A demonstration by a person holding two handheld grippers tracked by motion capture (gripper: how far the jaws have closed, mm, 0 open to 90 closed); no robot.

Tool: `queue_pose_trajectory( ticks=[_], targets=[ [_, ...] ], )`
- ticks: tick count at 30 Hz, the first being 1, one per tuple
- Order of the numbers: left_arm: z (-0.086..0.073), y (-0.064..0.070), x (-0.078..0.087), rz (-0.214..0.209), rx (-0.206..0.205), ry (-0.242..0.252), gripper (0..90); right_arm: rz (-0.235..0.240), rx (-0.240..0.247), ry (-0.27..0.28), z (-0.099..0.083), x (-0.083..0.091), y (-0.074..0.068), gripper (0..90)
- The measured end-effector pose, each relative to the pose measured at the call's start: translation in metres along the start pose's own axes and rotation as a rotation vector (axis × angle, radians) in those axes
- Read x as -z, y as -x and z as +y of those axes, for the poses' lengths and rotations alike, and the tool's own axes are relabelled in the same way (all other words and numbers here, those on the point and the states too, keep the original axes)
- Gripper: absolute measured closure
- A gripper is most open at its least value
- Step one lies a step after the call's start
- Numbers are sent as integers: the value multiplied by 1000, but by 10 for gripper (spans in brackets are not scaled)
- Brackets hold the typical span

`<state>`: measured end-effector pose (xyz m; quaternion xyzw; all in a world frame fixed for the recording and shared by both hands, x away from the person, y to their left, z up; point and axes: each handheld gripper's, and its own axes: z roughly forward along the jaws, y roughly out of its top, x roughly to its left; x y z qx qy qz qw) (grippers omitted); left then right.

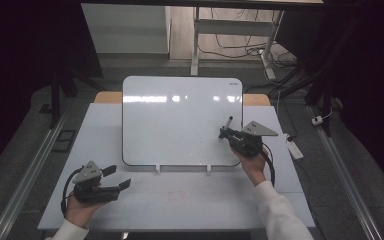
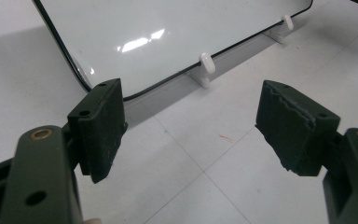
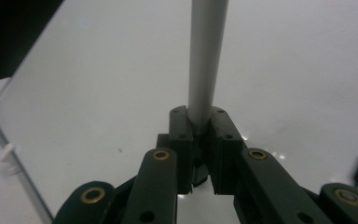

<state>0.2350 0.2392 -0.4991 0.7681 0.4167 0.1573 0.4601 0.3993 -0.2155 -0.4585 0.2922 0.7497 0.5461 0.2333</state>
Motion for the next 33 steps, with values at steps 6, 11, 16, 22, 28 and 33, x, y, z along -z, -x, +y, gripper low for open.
queue_pose_trajectory(
  ticks=[6, 11, 16, 22, 28, 33],
  targets=[
    [3, 1, 0, -3, -1, 6, 245, -7, -28, 9, 6, 18, -7, 811],
    [8, 6, -3, -16, -9, 17, 245, 73, -41, -1, 3, 31, -26, 810],
    [20, 13, -5, -29, -33, 34, 246, 132, -74, -20, -1, 40, -39, 810],
    [41, 25, -10, -58, -71, 56, 245, 207, -88, -32, -4, 46, -55, 809],
    [73, 51, -22, -131, -135, 97, 247, 259, -73, -68, -5, 41, -74, 808],
    [98, 78, -40, -214, -196, 114, 255, 301, -69, -99, -7, 35, -89, 808]
  ],
)
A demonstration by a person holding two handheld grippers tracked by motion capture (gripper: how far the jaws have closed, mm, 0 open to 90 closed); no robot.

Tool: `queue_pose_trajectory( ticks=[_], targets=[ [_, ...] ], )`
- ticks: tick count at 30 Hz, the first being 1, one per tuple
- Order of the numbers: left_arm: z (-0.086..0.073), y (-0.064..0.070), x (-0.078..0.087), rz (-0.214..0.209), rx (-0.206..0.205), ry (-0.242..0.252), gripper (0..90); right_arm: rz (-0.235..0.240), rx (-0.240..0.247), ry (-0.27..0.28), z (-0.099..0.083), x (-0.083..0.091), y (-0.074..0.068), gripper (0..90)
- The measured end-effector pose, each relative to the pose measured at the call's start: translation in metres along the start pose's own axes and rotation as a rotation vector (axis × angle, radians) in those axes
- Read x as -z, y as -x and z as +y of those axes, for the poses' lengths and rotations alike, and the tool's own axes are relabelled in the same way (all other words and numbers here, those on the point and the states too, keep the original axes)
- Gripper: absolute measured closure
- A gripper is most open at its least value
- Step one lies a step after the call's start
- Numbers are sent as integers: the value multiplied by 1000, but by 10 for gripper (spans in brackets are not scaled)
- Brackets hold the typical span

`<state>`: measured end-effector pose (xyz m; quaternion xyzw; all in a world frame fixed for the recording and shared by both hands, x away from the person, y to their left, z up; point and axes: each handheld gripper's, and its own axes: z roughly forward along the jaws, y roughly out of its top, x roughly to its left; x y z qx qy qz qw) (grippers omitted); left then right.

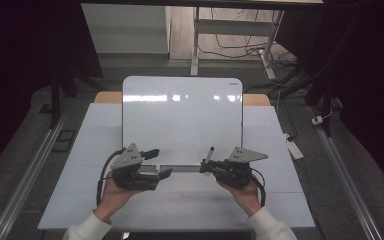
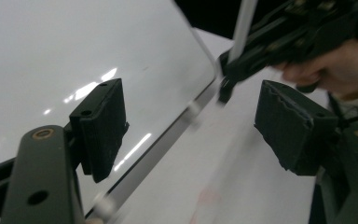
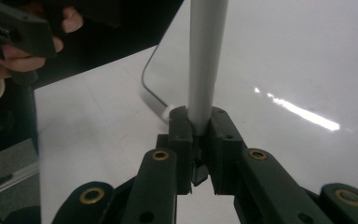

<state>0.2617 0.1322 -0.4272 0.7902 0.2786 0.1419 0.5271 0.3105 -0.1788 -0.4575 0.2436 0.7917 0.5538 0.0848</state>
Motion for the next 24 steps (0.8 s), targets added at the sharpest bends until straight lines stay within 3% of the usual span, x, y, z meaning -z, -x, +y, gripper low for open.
queue_pose_trajectory(
  ticks=[4, 9, 12, 16, 18, 20, 21, 22, 24],
  targets=[
    [15, 9, -19, -56, -30, 9, 271, 30, 0, -20, 1, -10, -10, 808],
    [26, 11, -38, -126, -35, 19, 338, 75, 15, -53, 0, -25, -22, 808],
    [27, 11, -46, -179, -38, 18, 462, 88, 25, -71, 0, -30, -27, 807],
    [25, 8, -46, -173, -52, 7, 792, 94, 41, -83, 1, -33, -32, 806],
    [25, 5, -45, -185, -24, 7, 803, 94, 44, -79, 0, -32, -32, 802],
    [25, 4, -44, -163, -15, 12, 805, 76, 49, -74, -1, -30, -33, 776],
    [24, 4, -44, -142, -13, 11, 806, 48, 60, -59, -2, -29, -34, 712],
    [24, 3, -44, -132, -3, 14, 806, 1, 77, -43, -3, -26, -37, 655],
    [23, 1, -43, -116, 21, 24, 806, -105, 143, -12, -4, -20, -48, 630]
  ],
)
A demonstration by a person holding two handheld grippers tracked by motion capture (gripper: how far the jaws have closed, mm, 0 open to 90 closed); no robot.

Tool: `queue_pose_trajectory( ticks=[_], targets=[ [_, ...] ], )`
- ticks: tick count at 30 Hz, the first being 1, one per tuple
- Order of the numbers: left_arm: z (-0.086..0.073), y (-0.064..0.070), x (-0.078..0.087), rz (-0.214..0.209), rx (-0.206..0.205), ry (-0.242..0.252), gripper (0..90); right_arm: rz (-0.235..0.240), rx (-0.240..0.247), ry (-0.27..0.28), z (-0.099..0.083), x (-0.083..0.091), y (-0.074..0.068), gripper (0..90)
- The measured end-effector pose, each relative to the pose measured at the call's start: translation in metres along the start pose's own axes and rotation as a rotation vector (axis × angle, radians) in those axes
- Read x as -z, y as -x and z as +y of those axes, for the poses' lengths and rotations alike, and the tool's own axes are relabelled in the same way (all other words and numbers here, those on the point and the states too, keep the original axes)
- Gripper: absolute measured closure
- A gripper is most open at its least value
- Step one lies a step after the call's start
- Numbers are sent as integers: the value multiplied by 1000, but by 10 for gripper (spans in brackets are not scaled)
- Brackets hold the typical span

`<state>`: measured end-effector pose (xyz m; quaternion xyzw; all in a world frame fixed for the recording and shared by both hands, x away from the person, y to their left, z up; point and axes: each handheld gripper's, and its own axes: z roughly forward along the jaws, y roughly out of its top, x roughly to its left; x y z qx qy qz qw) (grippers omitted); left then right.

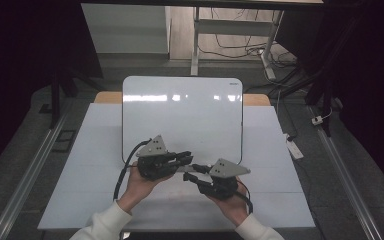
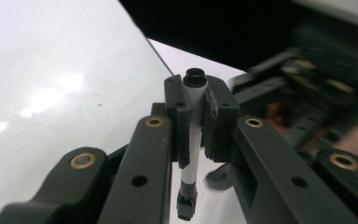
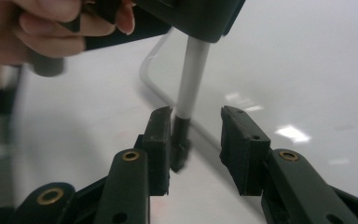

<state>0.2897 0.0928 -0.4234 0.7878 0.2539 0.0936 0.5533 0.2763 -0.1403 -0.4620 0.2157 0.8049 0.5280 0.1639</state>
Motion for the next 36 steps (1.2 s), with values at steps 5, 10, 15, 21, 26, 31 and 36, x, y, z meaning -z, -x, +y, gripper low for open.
queue_pose_trajectory(
  ticks=[5, 10, 15, 21, 26, 31, 36],
  targets=[
    [-2, -1, -3, 22, 28, 18, 806, -150, 97, 24, 5, 0, -24, 650],
    [-4, 5, -9, 40, 32, 21, 805, -216, 62, -1, 5, -11, -27, 747],
    [-6, 3, -11, 40, 56, 32, 804, -221, 10, -18, 5, -11, -21, 797],
    [-7, 2, -11, 36, 88, 36, 657, -212, 3, -18, 6, -8, -14, 811],
    [-13, -3, 11, 80, 89, 35, 438, -249, -29, 17, 15, 7, 4, 811],
    [-32, -9, 43, 157, 74, -42, 371, -357, -138, 59, 35, 28, 58, 810],
    [-59, -16, 76, 224, 108, -87, 337, -446, -233, 14, 51, 25, 115, 810]
  ],
)
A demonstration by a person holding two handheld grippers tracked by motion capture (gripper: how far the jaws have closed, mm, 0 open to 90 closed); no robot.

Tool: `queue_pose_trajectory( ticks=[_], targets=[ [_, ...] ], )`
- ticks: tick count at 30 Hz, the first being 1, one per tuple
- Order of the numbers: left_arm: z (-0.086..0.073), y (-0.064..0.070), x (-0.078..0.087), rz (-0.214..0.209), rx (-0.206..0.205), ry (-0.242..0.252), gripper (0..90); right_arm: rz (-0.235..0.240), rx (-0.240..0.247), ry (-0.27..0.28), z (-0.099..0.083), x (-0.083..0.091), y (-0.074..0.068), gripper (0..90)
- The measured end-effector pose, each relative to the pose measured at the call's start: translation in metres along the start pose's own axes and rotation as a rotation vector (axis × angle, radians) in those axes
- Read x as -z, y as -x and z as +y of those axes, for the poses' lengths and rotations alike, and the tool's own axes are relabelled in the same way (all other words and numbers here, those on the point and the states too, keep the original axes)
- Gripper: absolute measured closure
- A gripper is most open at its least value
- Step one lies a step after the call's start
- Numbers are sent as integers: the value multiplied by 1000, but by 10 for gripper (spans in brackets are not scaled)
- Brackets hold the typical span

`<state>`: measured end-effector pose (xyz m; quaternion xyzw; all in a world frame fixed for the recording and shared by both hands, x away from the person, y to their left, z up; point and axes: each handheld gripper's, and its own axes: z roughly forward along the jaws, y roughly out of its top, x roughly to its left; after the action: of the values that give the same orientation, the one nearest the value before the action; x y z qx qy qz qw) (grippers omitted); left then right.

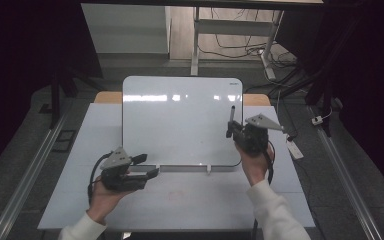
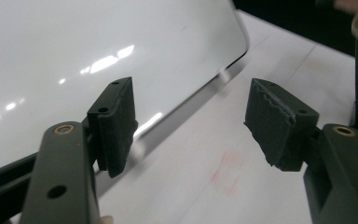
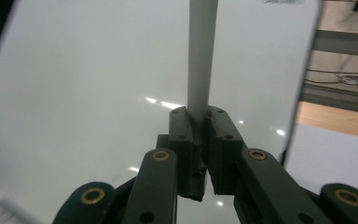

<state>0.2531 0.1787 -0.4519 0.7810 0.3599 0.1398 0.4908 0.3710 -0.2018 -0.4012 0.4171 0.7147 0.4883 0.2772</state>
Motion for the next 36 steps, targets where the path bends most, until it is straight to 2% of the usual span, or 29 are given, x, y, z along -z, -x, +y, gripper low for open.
queue_pose_trajectory(
  ticks=[4, 6, 10, 17, 23, 28, 31, 36],
  targets=[
    [-21, -13, 18, 35, 40, -21, 324, -49, -44, -32, 18, -22, 20, 809],
    [-30, -17, 26, 51, 49, -30, 323, -81, -43, -48, 26, -33, 26, 809],
    [-48, -24, 37, 85, 69, -40, 319, -107, -76, -71, 39, -53, 34, 811],
    [-66, -34, 47, 107, 105, -47, 314, -183, -68, -69, 44, -77, 32, 808],
    [-70, -35, 51, 116, 109, -42, 313, -248, -25, -52, 43, -80, 26, 798],
    [-72, -36, 53, 121, 115, -40, 312, -241, -9, -42, 41, -77, 27, 722],
    [-73, -37, 53, 123, 117, -38, 312, -211, -9, -20, 38, -71, 31, 676],
    [-75, -39, 52, 122, 115, -42, 310, -121, 17, 22, 29, -49, 35, 622]
  ],
)
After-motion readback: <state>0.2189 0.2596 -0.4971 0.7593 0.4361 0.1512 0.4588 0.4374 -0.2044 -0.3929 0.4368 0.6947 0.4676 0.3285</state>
